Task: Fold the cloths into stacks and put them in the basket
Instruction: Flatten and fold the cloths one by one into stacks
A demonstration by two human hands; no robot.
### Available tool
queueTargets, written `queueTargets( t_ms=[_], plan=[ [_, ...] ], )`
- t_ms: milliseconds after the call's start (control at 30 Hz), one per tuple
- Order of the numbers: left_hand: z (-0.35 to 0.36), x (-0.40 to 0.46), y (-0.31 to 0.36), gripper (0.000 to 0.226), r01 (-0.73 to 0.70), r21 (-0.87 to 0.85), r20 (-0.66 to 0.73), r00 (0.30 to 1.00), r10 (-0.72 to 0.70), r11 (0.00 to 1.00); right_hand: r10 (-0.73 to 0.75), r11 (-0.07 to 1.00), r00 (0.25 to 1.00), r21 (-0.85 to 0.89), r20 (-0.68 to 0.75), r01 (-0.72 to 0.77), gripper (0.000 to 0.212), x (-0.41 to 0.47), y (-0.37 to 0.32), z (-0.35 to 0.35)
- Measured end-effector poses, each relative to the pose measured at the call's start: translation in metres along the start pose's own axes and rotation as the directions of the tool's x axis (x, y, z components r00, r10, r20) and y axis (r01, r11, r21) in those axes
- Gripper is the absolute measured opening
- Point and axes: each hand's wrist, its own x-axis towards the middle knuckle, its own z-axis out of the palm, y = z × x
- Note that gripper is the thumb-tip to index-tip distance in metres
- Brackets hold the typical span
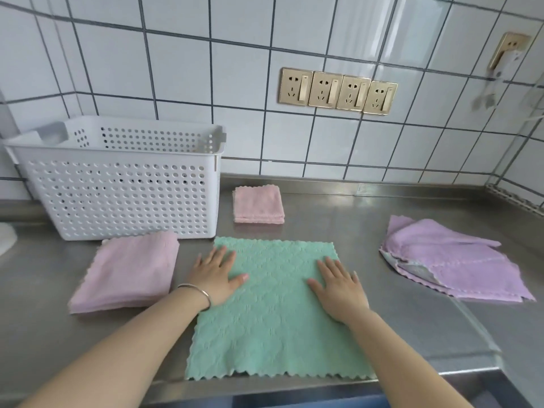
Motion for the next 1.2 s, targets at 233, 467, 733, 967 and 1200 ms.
queueTargets(
  t_ms=[233, 467, 733, 967, 1200],
  plan=[
    [-0.007, -0.095, 0.012, 0.114, -0.309, 0.006, 0.042, 0.95, 0.309, 0.951, -0.347, 0.937, 0.897, -0.068, -0.275, 0.342, 0.036, -0.074, 0.013, 0.002],
    [0.011, -0.16, 0.008, 0.113, -0.419, 0.1, 0.002, 0.907, 0.421, 0.903, -0.383, 0.919, 0.896, 0.0, -0.224, 0.393, 0.064, -0.138, 0.034, 0.018],
    [0.033, -0.189, -0.013, 0.042, -0.511, -0.044, -0.281, 0.831, 0.481, 0.858, -0.445, 0.881, 0.851, 0.035, -0.277, 0.472, 0.057, -0.167, 0.057, 0.022],
    [-0.024, -0.173, -0.016, 0.041, -0.364, -0.496, -0.168, 0.931, 0.325, 0.788, -0.173, 0.829, 0.967, 0.502, -0.19, 0.247, 0.034, -0.155, 0.06, -0.031],
    [-0.031, -0.094, -0.013, 0.039, -0.025, -0.433, -0.185, 0.981, -0.061, 0.901, 0.13, 0.884, 0.96, 0.467, -0.246, 0.0, 0.033, -0.068, 0.026, -0.037]
  ],
)
